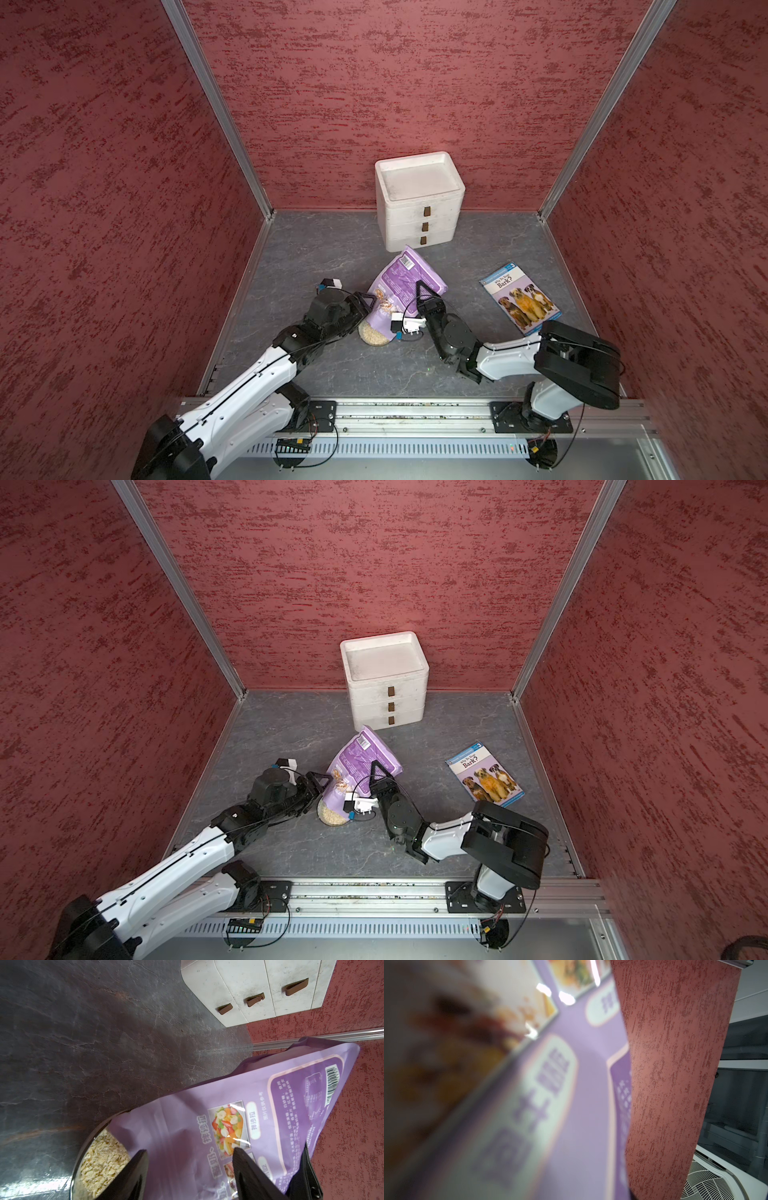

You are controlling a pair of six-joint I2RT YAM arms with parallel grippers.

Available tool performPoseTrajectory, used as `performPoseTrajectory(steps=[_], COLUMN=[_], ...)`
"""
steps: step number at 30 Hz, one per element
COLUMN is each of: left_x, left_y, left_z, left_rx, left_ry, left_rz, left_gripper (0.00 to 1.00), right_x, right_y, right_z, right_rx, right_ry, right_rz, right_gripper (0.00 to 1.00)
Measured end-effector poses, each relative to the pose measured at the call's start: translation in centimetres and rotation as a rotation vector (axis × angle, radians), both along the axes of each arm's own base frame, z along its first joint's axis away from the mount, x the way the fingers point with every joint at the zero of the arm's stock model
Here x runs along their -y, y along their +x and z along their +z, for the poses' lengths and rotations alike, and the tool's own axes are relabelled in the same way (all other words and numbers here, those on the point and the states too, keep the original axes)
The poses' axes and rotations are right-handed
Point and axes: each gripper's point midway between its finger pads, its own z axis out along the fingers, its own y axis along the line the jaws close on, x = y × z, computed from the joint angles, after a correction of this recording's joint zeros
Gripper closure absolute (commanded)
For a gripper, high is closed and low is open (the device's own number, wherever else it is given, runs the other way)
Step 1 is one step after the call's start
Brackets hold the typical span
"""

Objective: Pour the oats into the breakfast bowl
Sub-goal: Pour the oats into the bowl.

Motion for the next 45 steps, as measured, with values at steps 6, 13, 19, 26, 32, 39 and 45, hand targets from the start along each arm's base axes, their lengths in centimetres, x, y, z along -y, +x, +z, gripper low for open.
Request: performPoseTrajectory(steps=[6, 13, 19, 26, 32, 39, 45], left_x=[-0.1, -0.1, -0.1, -0.1, -0.1, -0.2, -0.2], left_y=[-0.1, -0.1, -0.1, -0.1, -0.1, -0.1, -0.1], left_z=[0.5, 0.6, 0.6, 0.6, 0.9, 1.1, 1.1], left_rx=[0.016, 0.018, 0.018, 0.017, 0.025, 0.031, 0.029], left_ry=[-0.010, -0.011, -0.012, -0.014, -0.020, -0.023, -0.025], left_rz=[0.001, 0.001, 0.001, 0.003, 0.003, 0.005, 0.010], left_gripper=[0.32, 0.32, 0.32, 0.31, 0.31, 0.31, 0.31], right_x=[0.5, 0.9, 1.2, 2.2, 2.7, 3.1, 3.0], right_y=[0.3, 0.4, 0.4, 0.0, -0.2, 0.6, 1.1], right_z=[0.0, -0.2, -1.7, -2.7, -3.8, -3.9, -3.3], right_rx=[-0.015, -0.036, -0.108, -0.200, -0.261, -0.222, -0.177], right_ry=[0.042, 0.094, 0.108, 0.146, 0.162, 0.134, 0.117], right_rz=[-0.025, -0.041, -0.053, -0.067, -0.087, -0.119, -0.133], right_gripper=[1.00, 1.00, 1.00, 1.00, 1.00, 1.00, 1.00])
